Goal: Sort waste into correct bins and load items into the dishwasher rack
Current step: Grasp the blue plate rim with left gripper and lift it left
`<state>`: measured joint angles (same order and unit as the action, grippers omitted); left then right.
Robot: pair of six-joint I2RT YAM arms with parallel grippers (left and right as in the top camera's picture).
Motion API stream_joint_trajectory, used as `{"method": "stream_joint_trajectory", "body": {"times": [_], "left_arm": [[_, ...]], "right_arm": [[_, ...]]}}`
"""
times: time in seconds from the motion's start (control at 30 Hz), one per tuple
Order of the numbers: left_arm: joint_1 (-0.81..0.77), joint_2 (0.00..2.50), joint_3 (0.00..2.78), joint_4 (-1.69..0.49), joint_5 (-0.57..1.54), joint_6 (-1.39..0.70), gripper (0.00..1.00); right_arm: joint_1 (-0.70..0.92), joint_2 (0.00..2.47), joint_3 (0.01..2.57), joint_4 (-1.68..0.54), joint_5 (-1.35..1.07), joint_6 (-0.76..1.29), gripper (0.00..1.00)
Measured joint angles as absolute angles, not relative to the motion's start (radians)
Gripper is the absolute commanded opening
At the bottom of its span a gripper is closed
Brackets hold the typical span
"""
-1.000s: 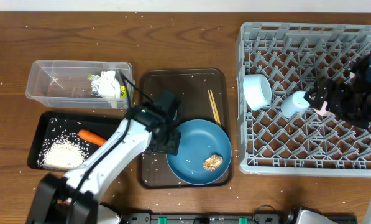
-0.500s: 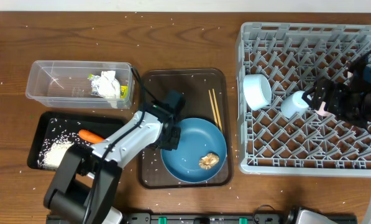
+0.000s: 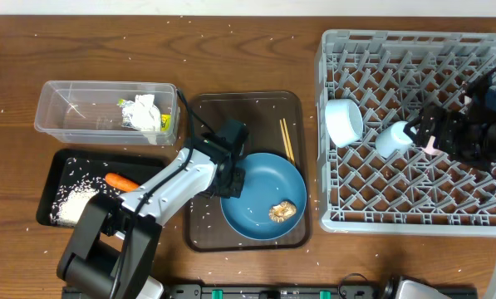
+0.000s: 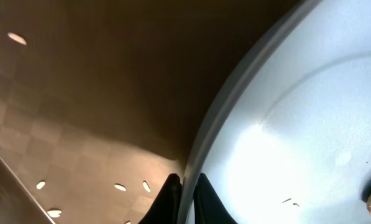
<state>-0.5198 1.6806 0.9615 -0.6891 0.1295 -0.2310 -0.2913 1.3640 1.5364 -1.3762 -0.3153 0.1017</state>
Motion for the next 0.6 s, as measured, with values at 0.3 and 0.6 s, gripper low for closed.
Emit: {"method": "stream_joint_trajectory", "body": {"times": [0.3,0.6], "left_arm": [[-0.514,1.57,1.074,-1.007,0.03,-0.281,0.06],[-0.334,1.314,1.242,-1.268,-0.135,-0.303,0.06]], "right_arm": [[-0.291,1.364,1.536,-1.376,-0.315,0.101,0.93],[-0.291,1.364,1.536,-1.37,-0.315,0.101,0.93]]}}
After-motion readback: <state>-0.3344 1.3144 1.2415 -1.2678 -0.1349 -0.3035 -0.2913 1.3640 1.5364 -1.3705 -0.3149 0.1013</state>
